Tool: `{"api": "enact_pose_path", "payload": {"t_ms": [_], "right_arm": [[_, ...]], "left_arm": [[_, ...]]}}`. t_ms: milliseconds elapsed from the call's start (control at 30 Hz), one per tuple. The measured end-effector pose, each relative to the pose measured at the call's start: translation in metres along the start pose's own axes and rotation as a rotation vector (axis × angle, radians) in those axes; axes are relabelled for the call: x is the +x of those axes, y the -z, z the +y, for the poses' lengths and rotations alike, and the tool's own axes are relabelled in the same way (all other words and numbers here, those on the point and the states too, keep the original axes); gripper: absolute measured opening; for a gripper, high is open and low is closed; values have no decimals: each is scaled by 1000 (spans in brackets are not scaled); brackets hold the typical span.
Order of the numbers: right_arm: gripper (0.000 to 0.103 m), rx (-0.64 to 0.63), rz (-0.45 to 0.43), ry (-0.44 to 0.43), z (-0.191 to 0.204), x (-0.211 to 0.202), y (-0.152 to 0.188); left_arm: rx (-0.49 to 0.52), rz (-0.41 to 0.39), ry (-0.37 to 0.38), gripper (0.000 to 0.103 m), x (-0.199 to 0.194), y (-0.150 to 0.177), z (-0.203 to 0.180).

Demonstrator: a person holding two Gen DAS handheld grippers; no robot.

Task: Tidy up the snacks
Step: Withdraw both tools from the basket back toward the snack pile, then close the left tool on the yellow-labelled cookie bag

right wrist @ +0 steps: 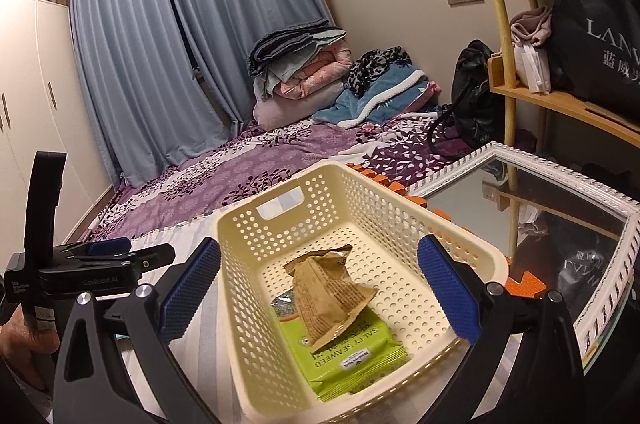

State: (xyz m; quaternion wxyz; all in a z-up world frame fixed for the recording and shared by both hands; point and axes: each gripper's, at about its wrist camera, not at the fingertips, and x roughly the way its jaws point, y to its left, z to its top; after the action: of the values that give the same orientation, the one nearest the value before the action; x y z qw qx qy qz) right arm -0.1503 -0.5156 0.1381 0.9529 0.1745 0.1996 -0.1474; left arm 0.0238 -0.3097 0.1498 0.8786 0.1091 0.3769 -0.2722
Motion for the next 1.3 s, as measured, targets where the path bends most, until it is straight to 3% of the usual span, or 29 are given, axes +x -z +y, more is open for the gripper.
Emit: {"api": "enact_pose_path", "payload": {"t_ms": [433,833,1300], "right_arm": [[98,-114,58,-63,55,6,6],[98,-216,133,-169,115,14,26],[98,-291,247,-248,170,31,60]], "left_arm": [[-90,-22,-139,100,-23,20,62],[-213,-31,-204,100,-46,53,132],[-404,62,-367,100,-57,111,233]]}}
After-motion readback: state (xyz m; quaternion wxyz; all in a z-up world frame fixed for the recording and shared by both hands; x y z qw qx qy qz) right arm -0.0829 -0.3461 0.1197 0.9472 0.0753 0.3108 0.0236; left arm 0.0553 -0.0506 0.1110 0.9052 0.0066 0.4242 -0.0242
